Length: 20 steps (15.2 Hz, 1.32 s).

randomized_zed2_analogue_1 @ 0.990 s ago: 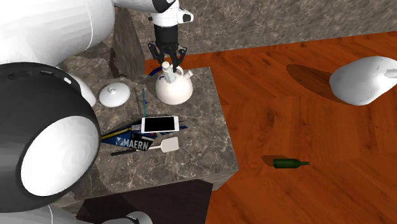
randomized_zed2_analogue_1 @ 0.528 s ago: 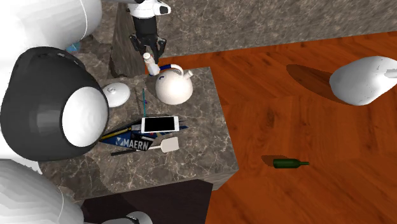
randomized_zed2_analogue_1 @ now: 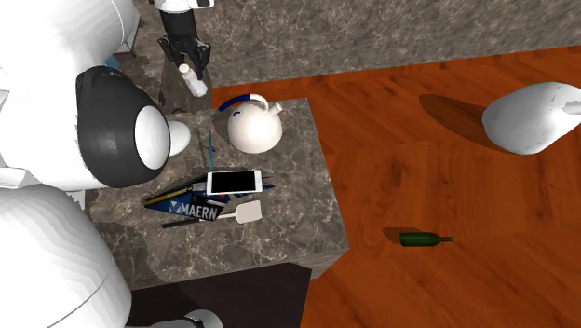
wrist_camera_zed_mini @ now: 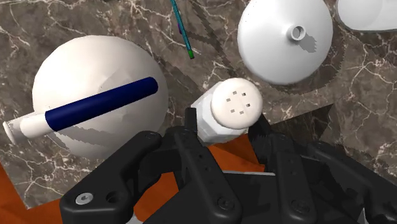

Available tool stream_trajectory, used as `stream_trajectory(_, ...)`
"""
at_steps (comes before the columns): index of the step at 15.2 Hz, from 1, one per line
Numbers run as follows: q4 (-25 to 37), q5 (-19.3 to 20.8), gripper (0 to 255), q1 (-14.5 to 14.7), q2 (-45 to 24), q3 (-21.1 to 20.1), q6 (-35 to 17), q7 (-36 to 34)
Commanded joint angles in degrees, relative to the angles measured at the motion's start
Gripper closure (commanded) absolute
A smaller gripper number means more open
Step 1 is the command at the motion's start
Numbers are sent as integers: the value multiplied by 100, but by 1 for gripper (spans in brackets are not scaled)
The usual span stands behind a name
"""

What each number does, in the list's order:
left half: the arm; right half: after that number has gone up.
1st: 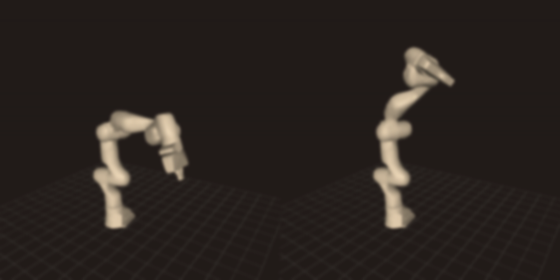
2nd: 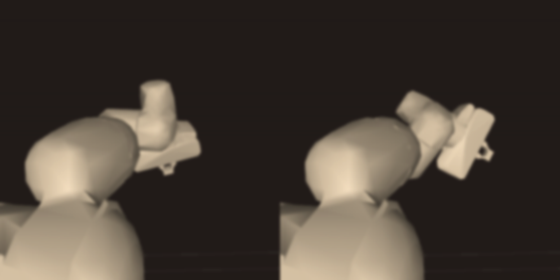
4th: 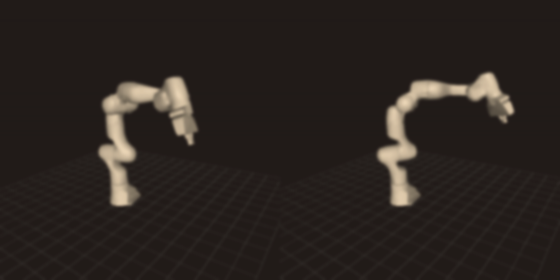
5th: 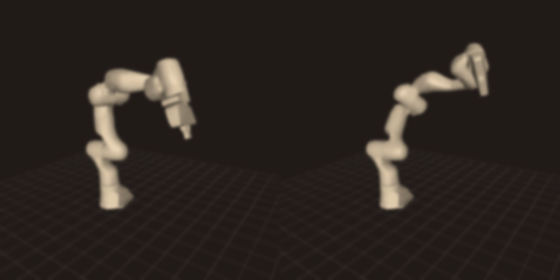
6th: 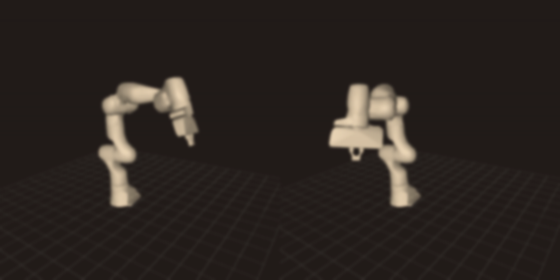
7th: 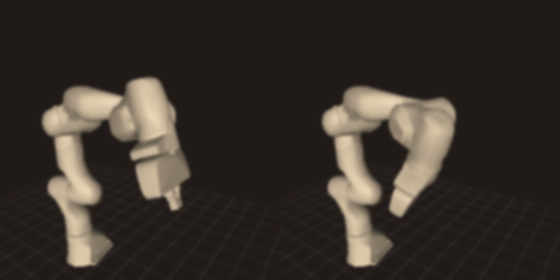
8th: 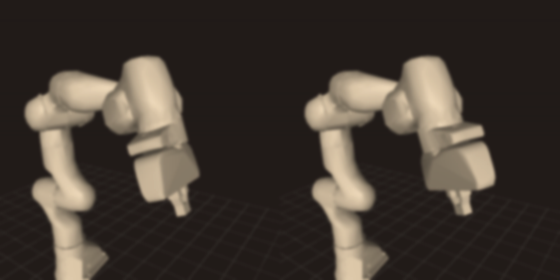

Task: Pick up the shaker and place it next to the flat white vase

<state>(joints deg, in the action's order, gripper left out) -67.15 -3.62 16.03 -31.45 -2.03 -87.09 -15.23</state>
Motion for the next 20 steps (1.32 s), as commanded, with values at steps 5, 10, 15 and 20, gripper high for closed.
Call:
stream_trajectory(5,-248,0,255,29,-124,-5,-375,-18)
stream_trajectory(10,-596,-2,255,30,-147,-2,-745,7)
stream_trajectory(15,-886,-3,255,31,-206,-1,-1094,30)
stream_trajectory(20,-1119,-5,255,33,-303,1,-1422,52)
